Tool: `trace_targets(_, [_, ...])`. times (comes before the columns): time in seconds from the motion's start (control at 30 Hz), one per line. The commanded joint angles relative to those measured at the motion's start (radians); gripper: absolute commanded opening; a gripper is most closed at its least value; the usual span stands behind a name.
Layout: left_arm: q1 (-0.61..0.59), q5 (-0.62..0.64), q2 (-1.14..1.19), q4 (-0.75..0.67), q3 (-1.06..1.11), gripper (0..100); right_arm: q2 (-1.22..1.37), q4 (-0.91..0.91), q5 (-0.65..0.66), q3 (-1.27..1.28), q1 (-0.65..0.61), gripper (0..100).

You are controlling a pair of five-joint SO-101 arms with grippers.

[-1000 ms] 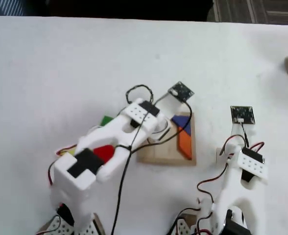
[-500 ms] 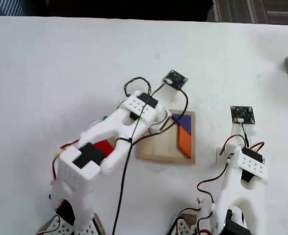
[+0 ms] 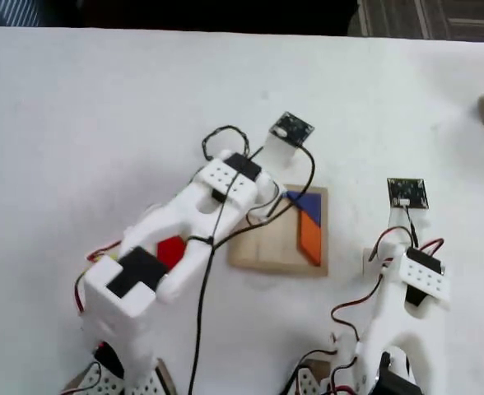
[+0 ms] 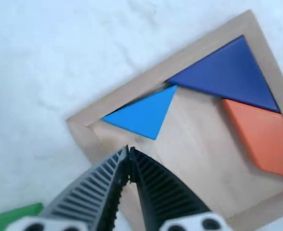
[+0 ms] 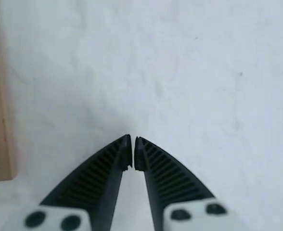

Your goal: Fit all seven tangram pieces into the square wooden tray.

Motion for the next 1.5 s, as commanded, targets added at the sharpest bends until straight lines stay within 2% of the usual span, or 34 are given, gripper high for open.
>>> trace_targets(0.0, [0.074, 0.017, -0.041, -0.075, -0.008, 2, -0.031, 0.005, 0.012, -0.005, -0.019, 2.0])
trace_targets(0.17, [0.085, 0.149, 0.074, -0.101, -0.087, 2, -0.031, 0.005, 0.012, -0.005, -0.019, 2.0])
trace_targets(0.37, [0.076, 0.15, 0.191, -0.02, -0.213, 2, -0.031, 0.005, 0.012, -0.005, -0.018, 2.0])
trace_targets(0.5, [0.03, 0.155, 0.222, -0.017, -0.249, 2, -0.031, 0.005, 0.012, -0.005, -0.018, 2.0])
trace_targets(0.7, [0.018, 0.155, 0.219, -0.006, -0.242, 2, -0.031, 0.005, 0.012, -0.005, -0.019, 2.0])
trace_targets(1.1, [0.008, 0.149, 0.025, 0.227, -0.261, 2, -0.031, 0.005, 0.012, -0.005, -0.019, 2.1])
trace_targets(1.23, [-0.061, 0.149, -0.058, 0.325, -0.261, 2, -0.031, 0.005, 0.012, -0.005, -0.019, 2.1])
trace_targets(1.47, [-0.263, 0.147, -0.137, 0.414, -0.259, 2, -0.031, 0.005, 0.012, -0.005, -0.019, 2.1])
